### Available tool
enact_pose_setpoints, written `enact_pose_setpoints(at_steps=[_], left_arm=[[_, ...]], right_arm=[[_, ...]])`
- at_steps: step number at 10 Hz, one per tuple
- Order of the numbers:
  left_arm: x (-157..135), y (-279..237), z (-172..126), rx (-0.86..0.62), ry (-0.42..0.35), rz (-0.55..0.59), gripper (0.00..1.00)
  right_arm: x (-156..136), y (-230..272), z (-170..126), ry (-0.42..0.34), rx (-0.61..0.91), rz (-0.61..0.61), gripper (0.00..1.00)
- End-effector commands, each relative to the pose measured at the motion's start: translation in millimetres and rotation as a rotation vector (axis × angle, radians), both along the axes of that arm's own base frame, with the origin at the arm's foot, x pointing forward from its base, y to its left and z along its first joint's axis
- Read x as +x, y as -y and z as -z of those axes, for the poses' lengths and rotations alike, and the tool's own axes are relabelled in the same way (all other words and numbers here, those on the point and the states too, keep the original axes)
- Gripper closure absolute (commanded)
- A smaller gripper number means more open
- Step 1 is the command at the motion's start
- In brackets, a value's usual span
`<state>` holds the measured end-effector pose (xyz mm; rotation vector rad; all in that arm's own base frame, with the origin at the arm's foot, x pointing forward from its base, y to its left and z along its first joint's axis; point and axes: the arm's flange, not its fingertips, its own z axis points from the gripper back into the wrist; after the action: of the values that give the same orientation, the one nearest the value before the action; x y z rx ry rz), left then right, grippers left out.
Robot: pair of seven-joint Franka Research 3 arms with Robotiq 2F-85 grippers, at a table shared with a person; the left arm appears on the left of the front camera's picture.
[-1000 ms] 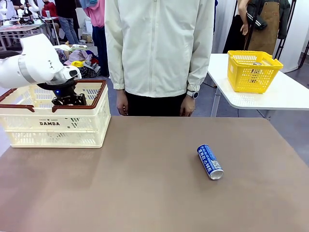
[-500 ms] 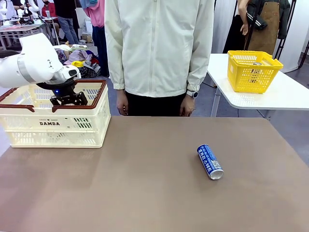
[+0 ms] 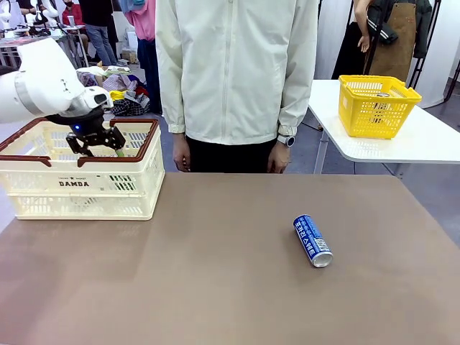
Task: Place the drinks into the Shopping basket.
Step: Pick up one drink and place it into the Shopping basket.
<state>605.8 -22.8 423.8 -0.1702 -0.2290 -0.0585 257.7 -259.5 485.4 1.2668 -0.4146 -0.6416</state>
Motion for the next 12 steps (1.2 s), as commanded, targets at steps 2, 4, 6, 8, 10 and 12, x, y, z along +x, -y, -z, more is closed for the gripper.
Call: enact_pose_setpoints(at_steps=[2,4,6,8,10,12], left_arm=[[-37,-18,-66,-0.071,0.163,0.030,0.00],[-77,-33,-120,-0.194,0.241,0.074,0.00],[-119,-55,-144,-0.434,0.181,0.104,0.00],[-178,-88,-160,-0.706,0.256,0.152,0.00],[-228,-108,-145,-0.974,0.172,0.183,0.00],[-228,-124,-113,-1.217,0.029,0.215,0.00]], right_arm=[[0,1,-1,0.023,-0.011,-0.013,0.00],[0,1,-1,0.023,-0.011,-0.013,0.00],[0,1,-1,0.023,-0.011,-0.013,0.00],[0,1,-1,0.023,-0.011,-0.013,0.00],[0,1,-1,0.023,-0.011,-0.013,0.00],[0,1,-1,0.023,-0.011,-0.013,0.00]])
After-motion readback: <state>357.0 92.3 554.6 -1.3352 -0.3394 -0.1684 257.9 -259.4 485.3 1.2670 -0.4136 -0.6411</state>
